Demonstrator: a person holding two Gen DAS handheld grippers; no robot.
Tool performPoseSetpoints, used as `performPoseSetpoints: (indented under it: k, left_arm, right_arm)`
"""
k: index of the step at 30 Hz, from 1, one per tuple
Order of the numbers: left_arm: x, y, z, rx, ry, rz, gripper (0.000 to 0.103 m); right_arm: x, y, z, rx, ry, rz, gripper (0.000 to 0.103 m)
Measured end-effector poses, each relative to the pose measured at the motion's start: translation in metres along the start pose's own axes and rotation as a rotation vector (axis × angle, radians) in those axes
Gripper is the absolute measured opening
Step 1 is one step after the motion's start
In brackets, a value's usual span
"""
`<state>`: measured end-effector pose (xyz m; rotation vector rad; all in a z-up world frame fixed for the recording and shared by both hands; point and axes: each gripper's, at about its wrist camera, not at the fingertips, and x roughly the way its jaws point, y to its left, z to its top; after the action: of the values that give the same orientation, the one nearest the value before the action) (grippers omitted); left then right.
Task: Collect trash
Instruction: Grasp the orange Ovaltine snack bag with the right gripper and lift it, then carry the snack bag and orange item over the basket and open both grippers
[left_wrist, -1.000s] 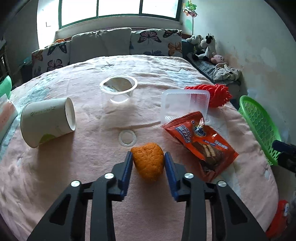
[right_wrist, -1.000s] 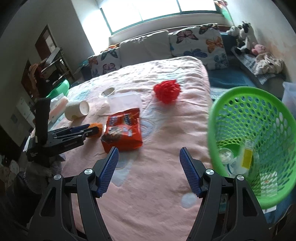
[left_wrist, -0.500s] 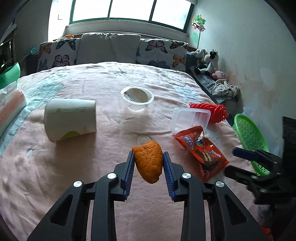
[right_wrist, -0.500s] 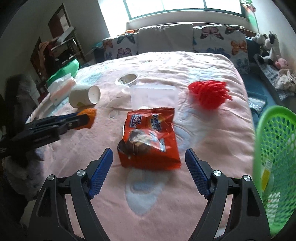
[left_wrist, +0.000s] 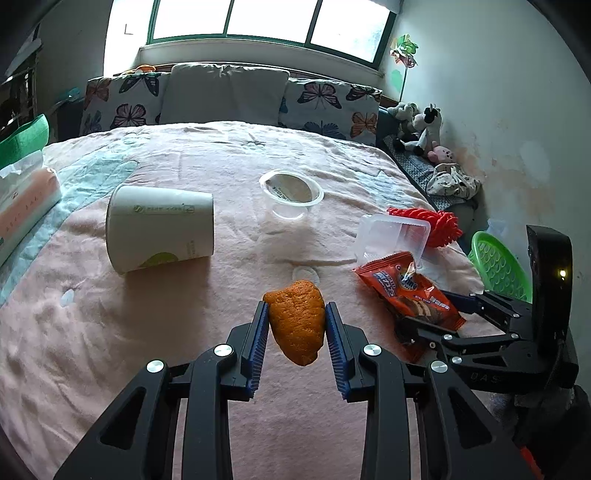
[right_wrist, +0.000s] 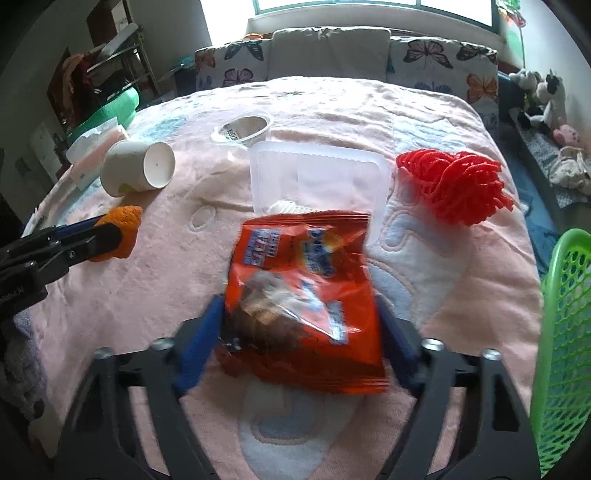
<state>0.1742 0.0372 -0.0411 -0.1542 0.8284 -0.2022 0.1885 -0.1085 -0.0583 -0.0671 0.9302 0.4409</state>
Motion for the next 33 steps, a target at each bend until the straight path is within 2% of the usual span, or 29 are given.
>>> performPoseSetpoints:
  k: [2, 10, 16, 22, 33]
  left_arm:
    - [-0.002, -0.001, 0.0, -0.001, -0.005, -0.003, 0.03]
    - [-0.014, -0.009, 0.002, 0.014, -0.025, -0.011, 0.03]
    - [-0.02, -0.027, 0.005, 0.037, -0.034, -0.043, 0.03]
    - [-0.016, -0.058, 0.005, 0.092, -0.025, -0.082, 0.03]
    - [-0.006, -0.121, 0.012, 0.192, -0.007, -0.169, 0.03]
  right_arm:
    - [-0.003, 0.0, -0.002, 0.004, -0.003, 0.014, 0.065]
    - [-0.044, -0.002, -0.012, 0.022, -0.09, 0.046, 0.064]
    - [-0.085, -0.024, -0.024, 0.073, -0.169, 0.025, 0.064]
    - [-0.119, -0.066, -0.049, 0.177, -0.22, -0.056, 0.064]
    - [-0.155, -0.163, -0.102, 0.411, -0.222, -0.261, 0.067]
